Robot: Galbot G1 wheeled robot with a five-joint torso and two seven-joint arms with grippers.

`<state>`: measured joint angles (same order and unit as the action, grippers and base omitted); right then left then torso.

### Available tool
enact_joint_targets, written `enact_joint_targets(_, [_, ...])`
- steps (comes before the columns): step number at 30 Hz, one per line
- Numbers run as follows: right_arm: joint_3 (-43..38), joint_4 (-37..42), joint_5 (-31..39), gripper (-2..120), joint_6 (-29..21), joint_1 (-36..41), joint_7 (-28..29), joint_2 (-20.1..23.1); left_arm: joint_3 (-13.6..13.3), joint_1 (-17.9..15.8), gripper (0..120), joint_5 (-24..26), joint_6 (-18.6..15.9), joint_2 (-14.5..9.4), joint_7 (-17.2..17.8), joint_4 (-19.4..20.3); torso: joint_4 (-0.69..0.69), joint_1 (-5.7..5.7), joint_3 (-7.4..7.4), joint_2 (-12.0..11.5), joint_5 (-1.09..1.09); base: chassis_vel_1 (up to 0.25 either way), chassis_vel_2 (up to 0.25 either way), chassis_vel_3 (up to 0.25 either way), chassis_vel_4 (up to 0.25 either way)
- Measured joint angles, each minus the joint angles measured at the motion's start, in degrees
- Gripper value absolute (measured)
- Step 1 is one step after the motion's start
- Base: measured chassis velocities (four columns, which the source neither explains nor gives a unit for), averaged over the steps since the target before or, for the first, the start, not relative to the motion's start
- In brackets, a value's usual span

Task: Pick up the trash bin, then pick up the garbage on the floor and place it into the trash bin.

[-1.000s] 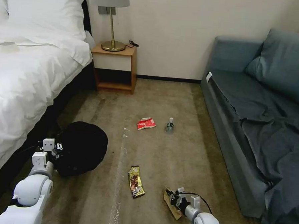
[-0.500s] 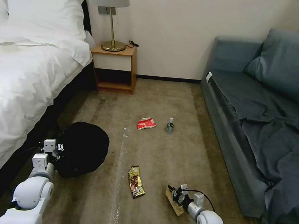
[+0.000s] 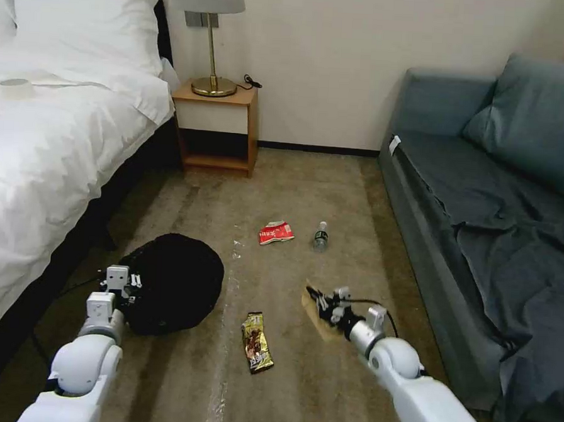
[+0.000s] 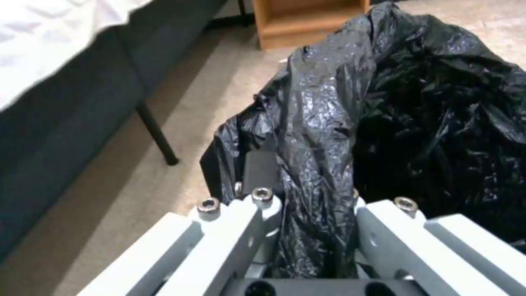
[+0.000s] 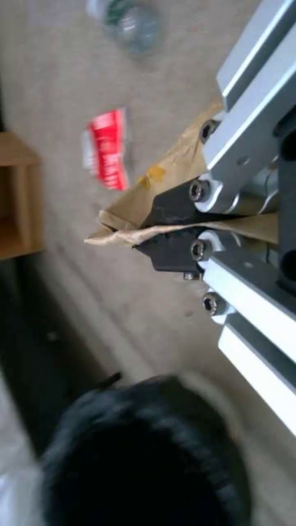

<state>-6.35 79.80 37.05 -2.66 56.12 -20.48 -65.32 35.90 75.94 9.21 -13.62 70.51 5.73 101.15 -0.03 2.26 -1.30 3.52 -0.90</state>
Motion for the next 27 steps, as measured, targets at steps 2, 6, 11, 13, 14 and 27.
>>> enact_joint_targets(2, [0.86, 0.70, 1.83, 0, -0.09, -1.48, 0.15, 0.41, -0.37, -0.26, 4, -0.27, 0.22, 0.47, -0.06, -0.35, 0.00, 0.00, 0.00, 0.00, 0.02, 0.000, 0.000, 0.000, 0.000])
enact_joint_targets(6, [4.94, 1.65, 6.10, 0, -0.23, -6.57, 1.31, 0.08, -1.30, -1.62, 4, -0.60, 0.61, 1.57, -0.11, -1.34, 0.00, 0.00, 0.00, 0.00, 0.02, 0.000, 0.000, 0.000, 0.000])
enact_joint_targets(11, [10.12, 1.86, 10.48, 0, -0.65, -12.88, 3.36, -1.88, -2.40, -2.98, 4, -0.88, 0.68, 2.86, -0.46, -2.12, 0.02, 0.00, 0.00, 0.00, 0.02, 0.000, 0.000, 0.000, 0.000])
enact_joint_targets(13, [14.41, 0.92, 12.05, 0, -0.71, -17.28, 3.98, -3.53, -2.94, -3.77, 4, -1.08, 0.80, 3.98, -0.70, -2.76, 0.03, 0.00, 0.00, 0.00, 0.02, 0.000, 0.000, 0.000, 0.000])
enact_joint_targets(14, [14.41, 0.92, 12.05, 0, -0.71, -17.28, 3.98, -3.53, -2.94, -3.77, 4, -1.08, 0.80, 3.98, -0.70, -2.76, 0.03, 0.00, 0.00, 0.00, 0.02, 0.000, 0.000, 0.000, 0.000])
enact_joint_targets(27, [25.53, -10.25, 12.16, 0, 0.80, -25.99, 3.09, -13.02, -1.84, -6.67, 4, -2.41, 1.63, 8.48, -1.75, -5.41, 0.00, 0.00, 0.00, 0.00, 0.01, 0.000, 0.000, 0.000, 0.000])
